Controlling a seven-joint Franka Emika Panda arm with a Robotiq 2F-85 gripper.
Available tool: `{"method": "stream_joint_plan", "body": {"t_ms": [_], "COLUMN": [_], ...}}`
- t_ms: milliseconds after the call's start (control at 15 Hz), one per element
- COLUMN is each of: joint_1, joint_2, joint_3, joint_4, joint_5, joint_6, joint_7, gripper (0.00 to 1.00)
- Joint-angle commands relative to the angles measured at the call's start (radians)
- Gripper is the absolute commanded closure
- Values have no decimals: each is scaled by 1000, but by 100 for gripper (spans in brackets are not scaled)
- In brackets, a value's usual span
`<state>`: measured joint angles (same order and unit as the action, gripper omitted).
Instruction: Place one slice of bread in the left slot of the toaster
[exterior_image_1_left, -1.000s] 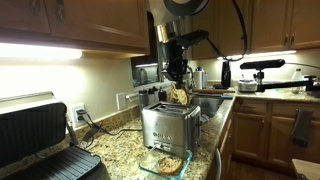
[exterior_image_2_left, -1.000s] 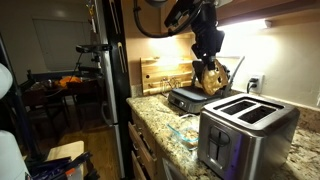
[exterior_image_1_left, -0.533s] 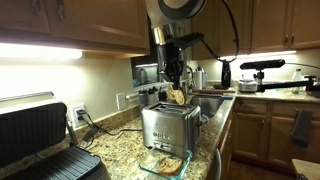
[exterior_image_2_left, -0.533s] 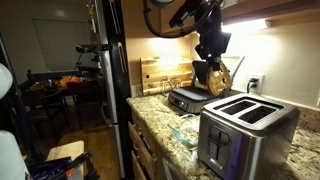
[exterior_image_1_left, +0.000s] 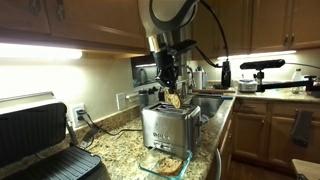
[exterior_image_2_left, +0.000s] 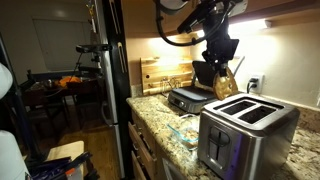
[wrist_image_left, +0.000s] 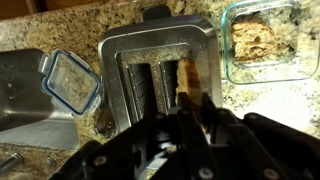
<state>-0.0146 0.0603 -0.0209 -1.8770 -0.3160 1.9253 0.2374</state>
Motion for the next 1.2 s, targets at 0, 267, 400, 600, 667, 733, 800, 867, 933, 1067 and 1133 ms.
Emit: {"method": "stream_joint_plan", "body": {"t_ms": [0, 267, 400, 600, 667, 733, 800, 867, 933, 1067, 1133], "joint_1": [-7, -7, -7, -4, -4, -3, -3, -3, -2, 2, 3], "joint_2": [23, 42, 46, 52, 53, 53, 53, 51, 47, 32, 26], "joint_3": [-13, -25, -28, -28, -28, -28, -28, -27, -26, -22, -20], "joint_4": [34, 47, 49, 53, 54, 55, 56, 54, 51, 40, 38], "joint_5": [14, 13, 15, 19, 19, 18, 19, 21, 22, 26, 28], "joint_6": [-29, -31, -32, -34, -35, -35, -35, -34, -32, -24, -22], "joint_7": [-16, -16, -16, -15, -15, -14, -14, -15, -13, -15, -12], "gripper": [94, 94, 94, 54, 48, 42, 35, 30, 22, 9, 4]}}
